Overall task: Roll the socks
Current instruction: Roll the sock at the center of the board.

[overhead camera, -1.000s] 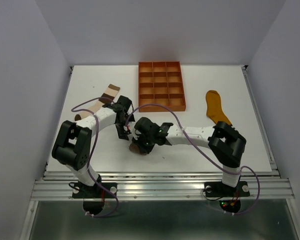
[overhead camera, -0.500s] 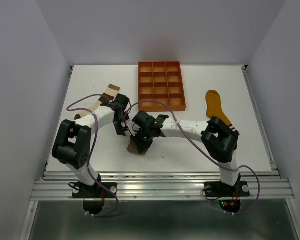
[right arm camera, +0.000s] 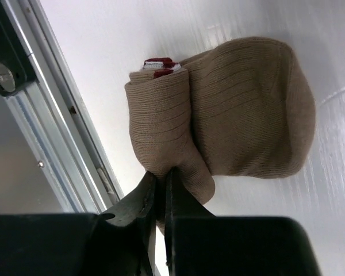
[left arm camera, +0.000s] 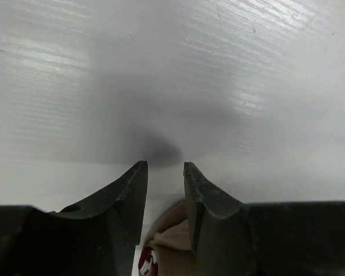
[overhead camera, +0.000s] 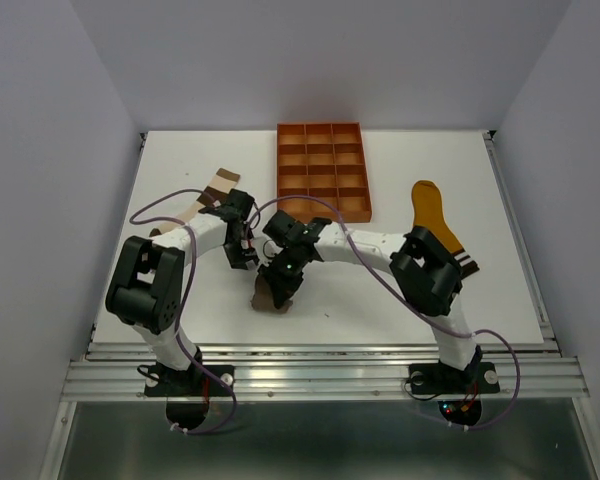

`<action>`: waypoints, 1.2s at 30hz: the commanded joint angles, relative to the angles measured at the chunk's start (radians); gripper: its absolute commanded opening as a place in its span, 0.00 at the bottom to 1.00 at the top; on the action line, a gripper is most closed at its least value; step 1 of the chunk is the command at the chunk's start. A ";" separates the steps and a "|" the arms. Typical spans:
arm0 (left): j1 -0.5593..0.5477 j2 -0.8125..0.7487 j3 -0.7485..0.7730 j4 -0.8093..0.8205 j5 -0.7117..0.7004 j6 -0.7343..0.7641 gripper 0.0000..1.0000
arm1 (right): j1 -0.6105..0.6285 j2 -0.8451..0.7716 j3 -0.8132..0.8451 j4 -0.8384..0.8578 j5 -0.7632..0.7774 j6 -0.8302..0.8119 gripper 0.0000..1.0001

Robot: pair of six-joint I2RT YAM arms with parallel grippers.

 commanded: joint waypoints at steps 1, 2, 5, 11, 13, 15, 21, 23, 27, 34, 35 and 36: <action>-0.048 -0.067 -0.032 -0.032 0.061 -0.010 0.42 | -0.074 0.094 0.084 -0.013 -0.029 0.133 0.01; -0.048 -0.084 -0.037 -0.032 0.058 -0.015 0.42 | -0.088 0.100 0.090 -0.013 -0.037 0.146 0.01; -0.045 -0.112 -0.052 -0.040 0.036 -0.032 0.42 | -0.109 0.123 0.113 -0.021 -0.060 0.172 0.01; -0.033 -0.169 -0.088 -0.057 -0.015 -0.067 0.43 | -0.128 0.166 0.144 -0.028 -0.071 0.213 0.01; -0.028 -0.175 -0.097 -0.048 -0.010 -0.070 0.43 | -0.128 0.171 0.144 -0.028 -0.039 0.218 0.01; -0.028 -0.169 -0.103 -0.045 -0.010 -0.073 0.43 | -0.128 0.171 0.129 -0.025 -0.022 0.210 0.01; -0.018 -0.158 -0.131 -0.038 -0.016 -0.092 0.43 | -0.128 0.162 0.024 0.034 0.019 0.215 0.01; -0.007 -0.158 -0.134 -0.037 -0.016 -0.101 0.43 | -0.128 0.163 0.003 0.047 0.022 0.224 0.01; 0.002 -0.164 -0.134 -0.043 -0.024 -0.139 0.43 | -0.119 0.149 -0.034 0.090 0.029 0.239 0.01; 0.048 -0.192 -0.102 -0.106 -0.104 -0.159 0.43 | -0.109 0.134 -0.057 0.110 0.026 0.236 0.01; 0.050 -0.201 -0.098 -0.115 -0.110 -0.161 0.43 | -0.109 0.132 -0.057 0.111 0.029 0.236 0.01; 0.051 -0.225 -0.094 -0.132 -0.120 -0.165 0.43 | -0.109 0.128 -0.052 0.111 0.029 0.233 0.01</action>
